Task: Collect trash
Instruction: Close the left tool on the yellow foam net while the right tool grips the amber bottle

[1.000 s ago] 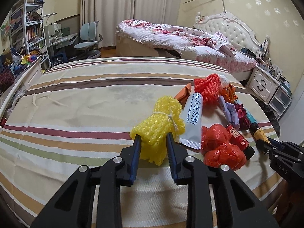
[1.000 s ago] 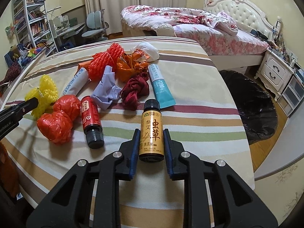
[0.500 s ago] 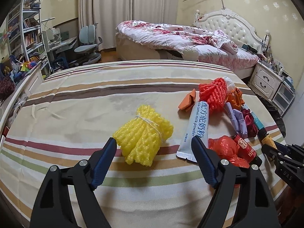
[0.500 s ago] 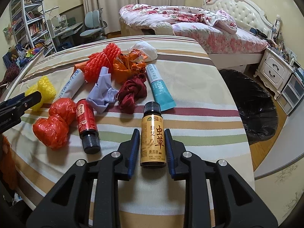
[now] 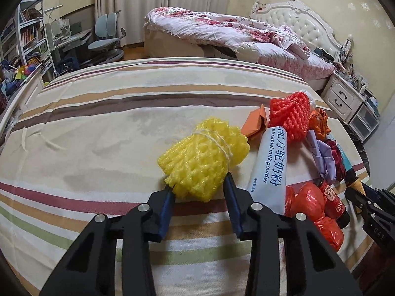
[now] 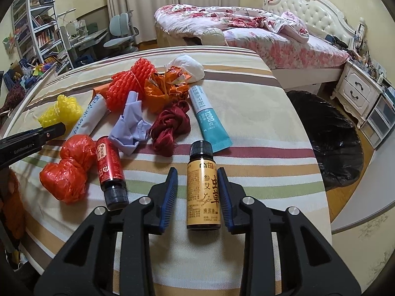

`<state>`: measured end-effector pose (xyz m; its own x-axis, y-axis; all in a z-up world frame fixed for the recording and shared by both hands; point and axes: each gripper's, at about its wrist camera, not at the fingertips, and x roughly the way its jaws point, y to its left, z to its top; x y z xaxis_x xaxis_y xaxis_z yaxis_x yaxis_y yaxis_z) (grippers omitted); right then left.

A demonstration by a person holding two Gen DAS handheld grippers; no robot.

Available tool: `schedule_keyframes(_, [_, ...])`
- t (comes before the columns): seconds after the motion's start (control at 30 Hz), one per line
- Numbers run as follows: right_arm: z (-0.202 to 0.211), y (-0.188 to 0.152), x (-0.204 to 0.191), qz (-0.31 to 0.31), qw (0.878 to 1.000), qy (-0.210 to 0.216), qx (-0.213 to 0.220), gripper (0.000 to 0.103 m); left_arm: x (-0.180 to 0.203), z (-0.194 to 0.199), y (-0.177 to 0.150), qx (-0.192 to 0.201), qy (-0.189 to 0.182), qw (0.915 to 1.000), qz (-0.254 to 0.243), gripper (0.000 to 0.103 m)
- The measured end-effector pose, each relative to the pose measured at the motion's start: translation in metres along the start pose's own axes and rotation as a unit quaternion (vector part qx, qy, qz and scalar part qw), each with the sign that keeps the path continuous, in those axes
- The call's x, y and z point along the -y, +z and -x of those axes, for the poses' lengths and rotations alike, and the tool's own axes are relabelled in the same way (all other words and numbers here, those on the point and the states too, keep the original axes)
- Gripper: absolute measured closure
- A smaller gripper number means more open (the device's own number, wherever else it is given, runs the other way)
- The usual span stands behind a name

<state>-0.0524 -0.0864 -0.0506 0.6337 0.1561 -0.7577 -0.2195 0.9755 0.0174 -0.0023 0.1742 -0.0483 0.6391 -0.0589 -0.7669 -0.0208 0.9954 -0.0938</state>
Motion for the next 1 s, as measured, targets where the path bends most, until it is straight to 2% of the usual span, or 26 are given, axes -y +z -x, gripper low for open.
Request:
schedule_keyframes(0.03, [0.0,0.0,0.0,0.0,1.0,0.002,0.0,0.08,0.001,0.002,-0.001,0.003,0.001,1.0,-0.001,0.066])
schedule_keyframes(0.4, [0.003,-0.005,0.0,-0.009,1.0,0.013,0.004,0.079,0.003,0.021,-0.022,0.012,0.01,0.9997,0.016,0.069])
schedule_keyframes(0.63, [0.003,-0.003,-0.007,-0.006,1.0,0.027,0.003,0.079,0.02,0.02,-0.026,0.002,0.006,0.9999,0.013,0.068])
schedule_keyframes(0.77, [0.008,-0.002,-0.01,-0.004,1.0,0.025,0.01,0.077,0.028,0.022,-0.027,0.002,0.007,0.9999,0.008,0.058])
schedule_keyframes(0.9, [0.02,-0.003,-0.007,-0.003,1.0,0.014,0.025,0.058,0.022,0.029,-0.028,0.014,0.017,0.9995,0.024,0.036])
schedule_keyframes(1.0, [0.028,-0.005,-0.005,-0.002,1.0,0.009,0.03,0.053,0.019,0.033,-0.029,0.017,0.025,0.999,0.033,0.032])
